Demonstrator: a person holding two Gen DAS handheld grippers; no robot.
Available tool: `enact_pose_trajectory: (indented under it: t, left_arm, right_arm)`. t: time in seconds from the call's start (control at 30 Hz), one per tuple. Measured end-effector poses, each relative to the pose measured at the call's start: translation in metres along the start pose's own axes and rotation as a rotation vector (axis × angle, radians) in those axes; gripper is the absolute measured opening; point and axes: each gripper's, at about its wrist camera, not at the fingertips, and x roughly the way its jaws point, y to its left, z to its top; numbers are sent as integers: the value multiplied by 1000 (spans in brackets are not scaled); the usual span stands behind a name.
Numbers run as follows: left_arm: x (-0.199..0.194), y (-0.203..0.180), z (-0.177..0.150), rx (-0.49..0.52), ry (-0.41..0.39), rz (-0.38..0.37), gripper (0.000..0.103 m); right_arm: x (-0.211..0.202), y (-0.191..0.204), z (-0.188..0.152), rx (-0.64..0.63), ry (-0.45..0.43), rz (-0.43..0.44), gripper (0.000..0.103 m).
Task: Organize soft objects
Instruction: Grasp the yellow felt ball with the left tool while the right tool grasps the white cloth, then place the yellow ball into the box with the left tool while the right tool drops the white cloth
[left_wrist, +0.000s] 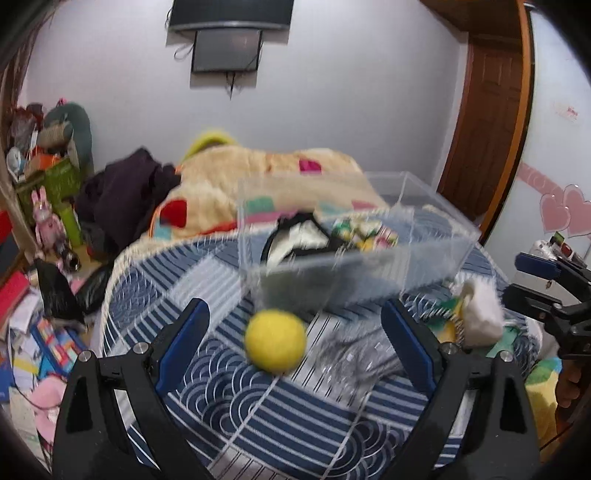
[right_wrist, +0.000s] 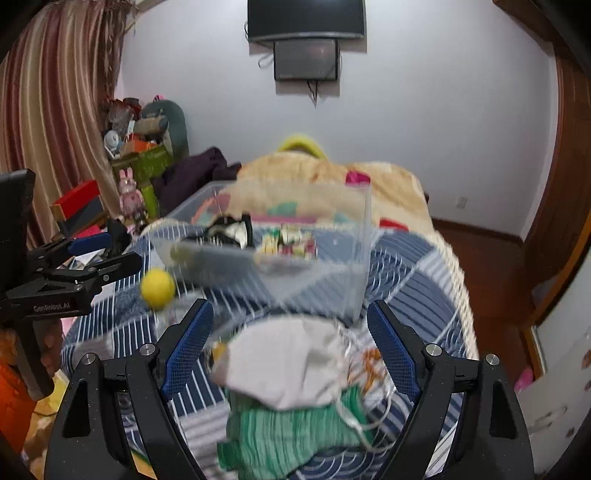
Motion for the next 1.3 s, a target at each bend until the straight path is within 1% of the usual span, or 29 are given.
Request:
enact_pose_trajectory:
  t: [0.07, 0.2, 0.23, 0.3, 0.33, 0.37, 0.4, 0.43, 0.5, 0.53, 0.57, 0.6, 0.63, 0.67, 0.7, 0.83, 0.97, 1.1, 1.3]
  left_arm:
    - [10, 3, -8, -6, 25, 15, 95]
    - [19, 5, -20, -3, 36, 49, 95]
    - [20, 7, -21, -5, 33, 51, 94]
    - [23, 9, -21, -7, 31, 52, 87]
    - [25, 10, -21, -7, 31, 51, 85]
    - [27, 11, -20, -8, 35, 47, 79]
    - [30, 11, -20, -11, 42, 41, 74]
    - [33, 12, -20, -14, 49, 35, 71]
    - [38, 13, -20, -23, 62, 21, 58]
    - [40, 13, -21, -26, 70, 13, 55]
    - [41, 13, -22, -29, 76, 8, 50]
    - [43, 13, -23, -30, 81, -1, 45]
    - [44, 13, -24, -31, 84, -3, 45]
    - [44, 12, -25, -31, 80, -3, 45]
    - [42, 12, -26, -29, 74, -4, 44]
    - [34, 11, -28, -28, 61, -15, 43]
    - [18, 11, -24, -34, 26, -22, 43]
    - [-1, 10, -15, -42, -24, -42, 43]
    - [-22, 2, 4, -28, -91, -67, 43]
  right_arm:
    - [3, -2, -8, 12, 24, 2, 83]
    - [15, -11, -21, 53, 70, 7, 82]
    - [15, -13, -23, 65, 73, 12, 82]
    - [17, -17, -27, 88, 81, 26, 82]
    - [18, -18, -27, 96, 87, 36, 76]
    - [20, -20, -28, 102, 96, 49, 70]
    - [22, -20, -30, 112, 106, 63, 67]
    - [23, -21, -31, 118, 103, 65, 64]
    - [20, -21, -32, 117, 88, 56, 52]
    - [17, -21, -32, 115, 81, 53, 44]
    - [15, -21, -32, 117, 76, 53, 37]
    - [12, -21, -32, 119, 70, 56, 34]
    - [11, -22, -31, 120, 67, 57, 29]
    - [10, -23, -31, 123, 62, 61, 17]
    - [7, -23, -31, 126, 58, 76, 11]
    - [1, -21, -28, 116, 29, 55, 11]
    - [-13, -20, -21, 113, -17, 52, 10]
    - [-26, -20, -11, 109, -58, 62, 10]
    - [-42, -16, 14, 93, -146, 69, 10]
